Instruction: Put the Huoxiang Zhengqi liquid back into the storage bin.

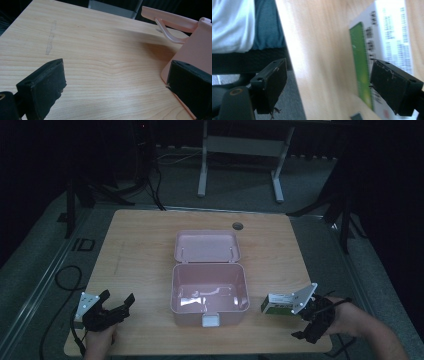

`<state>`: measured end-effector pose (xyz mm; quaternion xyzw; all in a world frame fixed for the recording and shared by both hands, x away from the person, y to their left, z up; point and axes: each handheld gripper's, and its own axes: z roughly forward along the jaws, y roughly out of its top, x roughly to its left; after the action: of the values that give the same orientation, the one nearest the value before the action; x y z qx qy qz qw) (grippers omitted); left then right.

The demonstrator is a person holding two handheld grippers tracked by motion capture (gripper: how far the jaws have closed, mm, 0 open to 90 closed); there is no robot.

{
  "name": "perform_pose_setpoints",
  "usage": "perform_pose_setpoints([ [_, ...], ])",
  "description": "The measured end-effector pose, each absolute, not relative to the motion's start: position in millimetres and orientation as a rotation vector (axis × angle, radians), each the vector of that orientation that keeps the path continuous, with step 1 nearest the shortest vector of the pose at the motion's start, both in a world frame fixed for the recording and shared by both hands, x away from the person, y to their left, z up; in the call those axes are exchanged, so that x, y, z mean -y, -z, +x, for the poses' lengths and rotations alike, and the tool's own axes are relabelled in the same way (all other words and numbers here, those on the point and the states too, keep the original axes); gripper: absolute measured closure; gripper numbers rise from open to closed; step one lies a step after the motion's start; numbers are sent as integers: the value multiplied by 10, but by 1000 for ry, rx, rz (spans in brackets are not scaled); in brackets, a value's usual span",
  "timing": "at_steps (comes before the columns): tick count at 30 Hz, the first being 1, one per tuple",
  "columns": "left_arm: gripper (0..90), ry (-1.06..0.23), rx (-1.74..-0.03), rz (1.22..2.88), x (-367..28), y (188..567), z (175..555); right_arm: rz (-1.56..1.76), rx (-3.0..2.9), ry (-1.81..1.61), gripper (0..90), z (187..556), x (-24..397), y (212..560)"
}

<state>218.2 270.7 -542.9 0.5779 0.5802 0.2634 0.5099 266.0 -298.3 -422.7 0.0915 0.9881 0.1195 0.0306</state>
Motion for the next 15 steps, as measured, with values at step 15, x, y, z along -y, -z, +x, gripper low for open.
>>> perform_pose_setpoints([
  [15, 23, -637, -1397, 1393, -2710, 5431, 2181, 227, -3082, -187, 134, 3039, 2863, 4326],
])
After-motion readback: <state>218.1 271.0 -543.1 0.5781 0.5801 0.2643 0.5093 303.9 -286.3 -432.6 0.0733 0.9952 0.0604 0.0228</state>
